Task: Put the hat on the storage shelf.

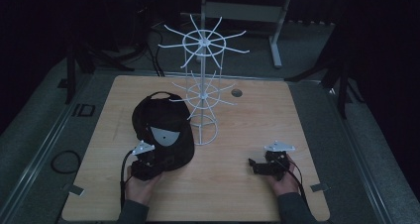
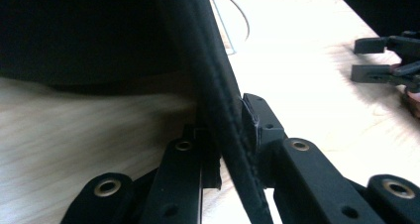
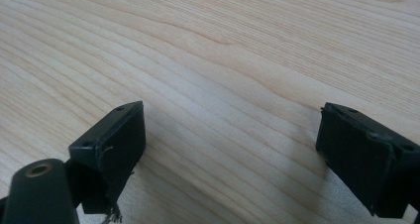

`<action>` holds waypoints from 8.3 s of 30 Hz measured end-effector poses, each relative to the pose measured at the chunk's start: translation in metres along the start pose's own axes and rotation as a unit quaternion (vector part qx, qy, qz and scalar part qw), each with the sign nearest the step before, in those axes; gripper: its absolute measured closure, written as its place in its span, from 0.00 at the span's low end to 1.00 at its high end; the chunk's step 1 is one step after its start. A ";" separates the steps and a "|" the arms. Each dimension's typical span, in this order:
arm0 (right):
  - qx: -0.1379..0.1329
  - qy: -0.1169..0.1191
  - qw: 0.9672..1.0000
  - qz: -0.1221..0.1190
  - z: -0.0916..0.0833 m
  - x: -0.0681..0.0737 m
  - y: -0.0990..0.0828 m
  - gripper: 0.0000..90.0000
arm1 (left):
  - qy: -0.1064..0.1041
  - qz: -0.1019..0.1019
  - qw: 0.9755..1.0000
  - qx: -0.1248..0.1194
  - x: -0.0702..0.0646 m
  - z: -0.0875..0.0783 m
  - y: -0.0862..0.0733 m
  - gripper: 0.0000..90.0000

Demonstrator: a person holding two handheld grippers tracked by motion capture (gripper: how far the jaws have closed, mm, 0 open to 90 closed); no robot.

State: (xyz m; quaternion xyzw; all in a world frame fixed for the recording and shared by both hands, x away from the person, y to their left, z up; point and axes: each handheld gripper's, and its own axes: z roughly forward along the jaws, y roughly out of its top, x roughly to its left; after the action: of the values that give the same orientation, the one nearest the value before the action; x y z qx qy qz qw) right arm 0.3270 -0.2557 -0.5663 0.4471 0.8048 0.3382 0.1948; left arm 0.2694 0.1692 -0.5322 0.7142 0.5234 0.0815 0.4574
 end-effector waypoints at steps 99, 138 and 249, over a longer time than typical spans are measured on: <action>0.000 0.000 1.000 0.000 0.000 0.000 0.000 0.13 | 0.093 0.026 0.991 -0.095 0.027 -0.066 0.054 0.96; 0.000 0.000 1.000 0.000 0.000 0.000 0.000 0.13 | 0.098 0.055 0.984 -0.136 0.022 -0.087 0.091 0.96; -0.001 0.000 1.000 0.000 0.001 0.000 0.001 0.13 | 0.142 0.123 0.965 -0.185 -0.021 -0.090 0.133 0.96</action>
State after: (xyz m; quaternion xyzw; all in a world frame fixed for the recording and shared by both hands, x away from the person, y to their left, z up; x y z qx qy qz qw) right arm 0.3278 -0.2553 -0.5663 0.4471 0.8045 0.3389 0.1948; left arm 0.2960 0.1989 -0.3752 0.6571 0.4668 0.3330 0.4893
